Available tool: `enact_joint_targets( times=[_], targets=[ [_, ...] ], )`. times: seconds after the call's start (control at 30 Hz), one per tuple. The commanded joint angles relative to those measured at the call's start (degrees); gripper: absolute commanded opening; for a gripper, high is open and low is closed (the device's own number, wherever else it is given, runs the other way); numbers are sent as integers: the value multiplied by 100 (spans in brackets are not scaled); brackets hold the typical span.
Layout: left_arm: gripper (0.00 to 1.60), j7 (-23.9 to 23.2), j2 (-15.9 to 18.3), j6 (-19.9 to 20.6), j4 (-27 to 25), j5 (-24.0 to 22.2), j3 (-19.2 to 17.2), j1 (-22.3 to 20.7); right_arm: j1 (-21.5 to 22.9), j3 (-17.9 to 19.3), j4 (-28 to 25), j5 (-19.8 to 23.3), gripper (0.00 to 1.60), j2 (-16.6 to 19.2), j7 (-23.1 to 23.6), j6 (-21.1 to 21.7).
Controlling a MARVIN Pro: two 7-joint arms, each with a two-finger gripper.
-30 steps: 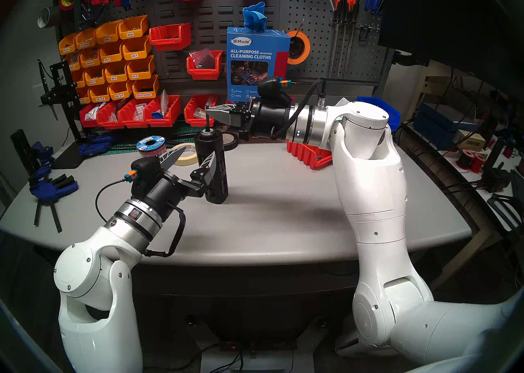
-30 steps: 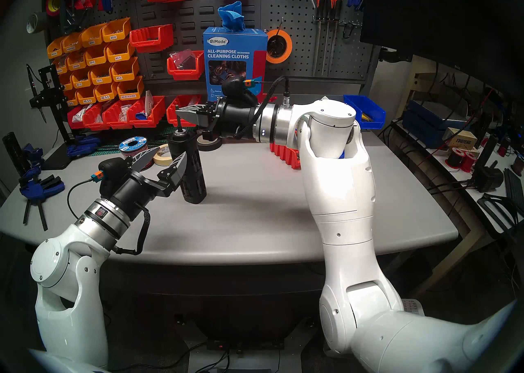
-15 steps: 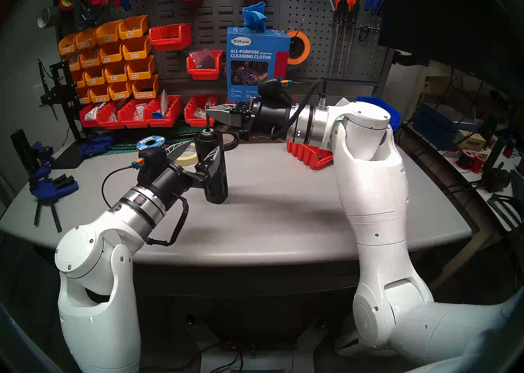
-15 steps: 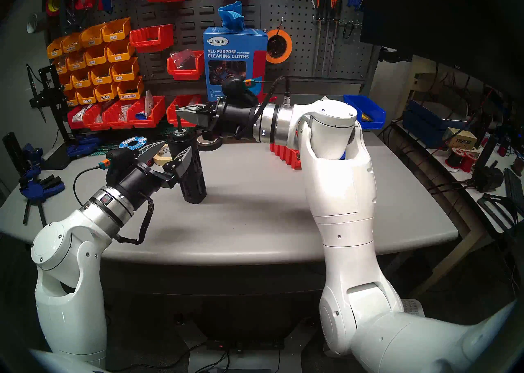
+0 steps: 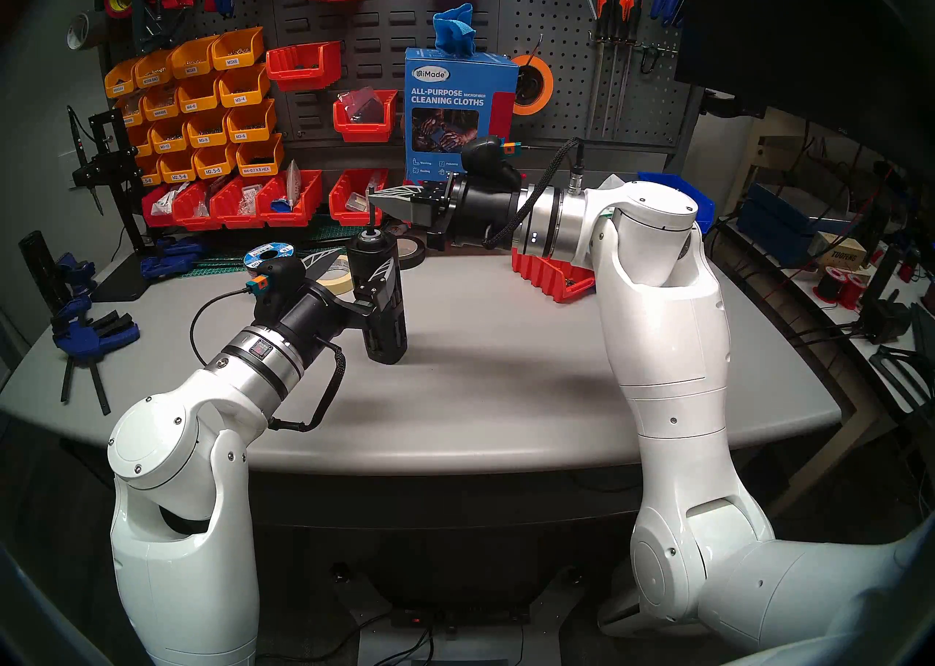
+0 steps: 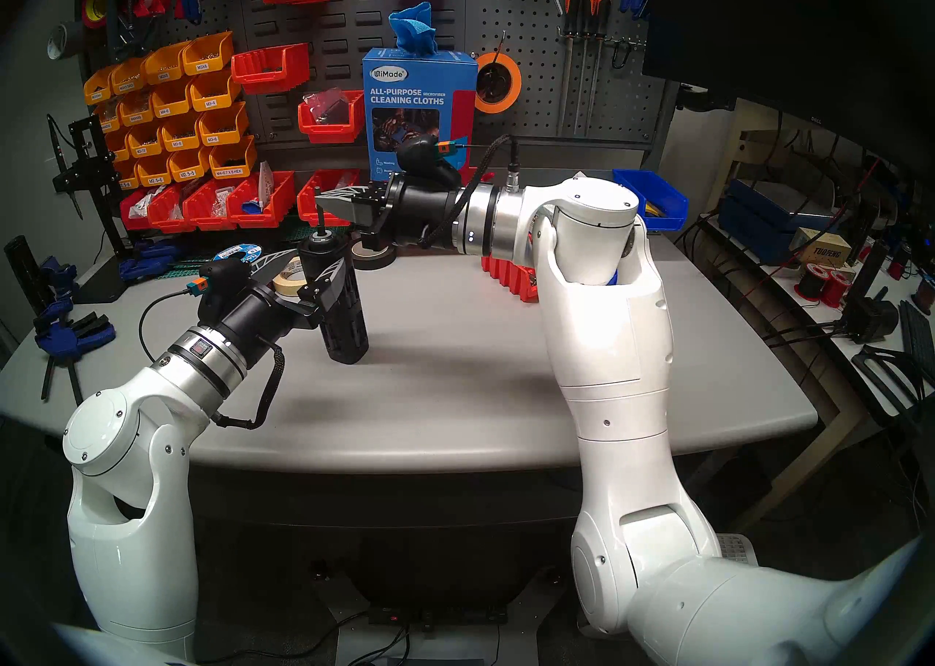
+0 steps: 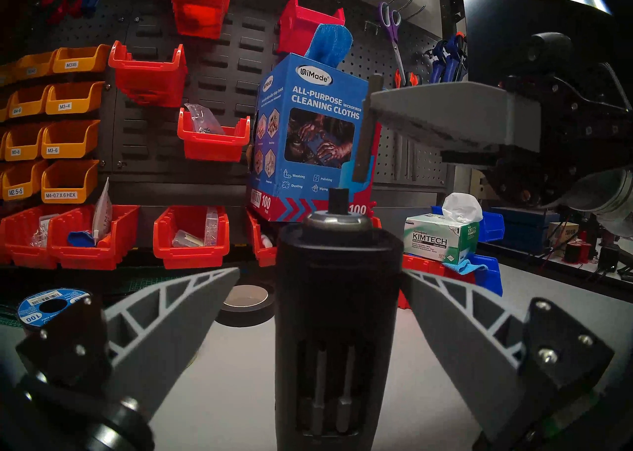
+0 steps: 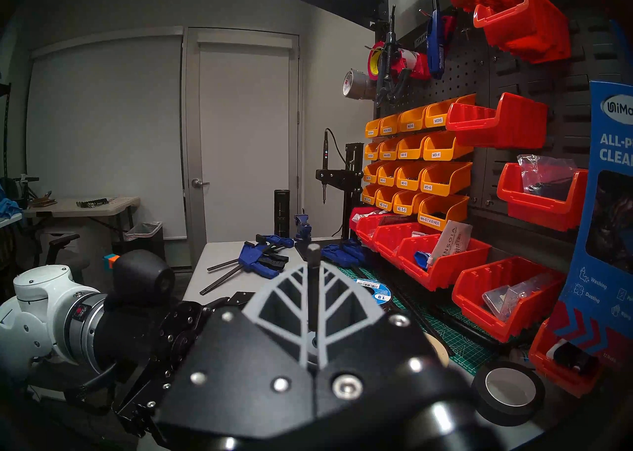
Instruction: Pick a screwdriver bit and insert it into the screwdriver
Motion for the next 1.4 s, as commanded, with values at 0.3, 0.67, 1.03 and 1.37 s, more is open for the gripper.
enact_joint_targets(
  times=[0.3,0.67,1.03,1.37],
  targets=[
    [78,39,-66,129,-283,-71,100,-50,125,37,-79,62,0,-9,96,-89],
    [21,39,-83,237,-345,-15,140,0,139,63,-46,51,0,-26,103,-120],
    [0,266,-191,79,-496,329,372,311,156,95,-13,45,0,-45,120,-175],
    [0,753,-191,-184,-496,767,723,506,151,119,-21,36,0,-62,147,-193]
  ],
)
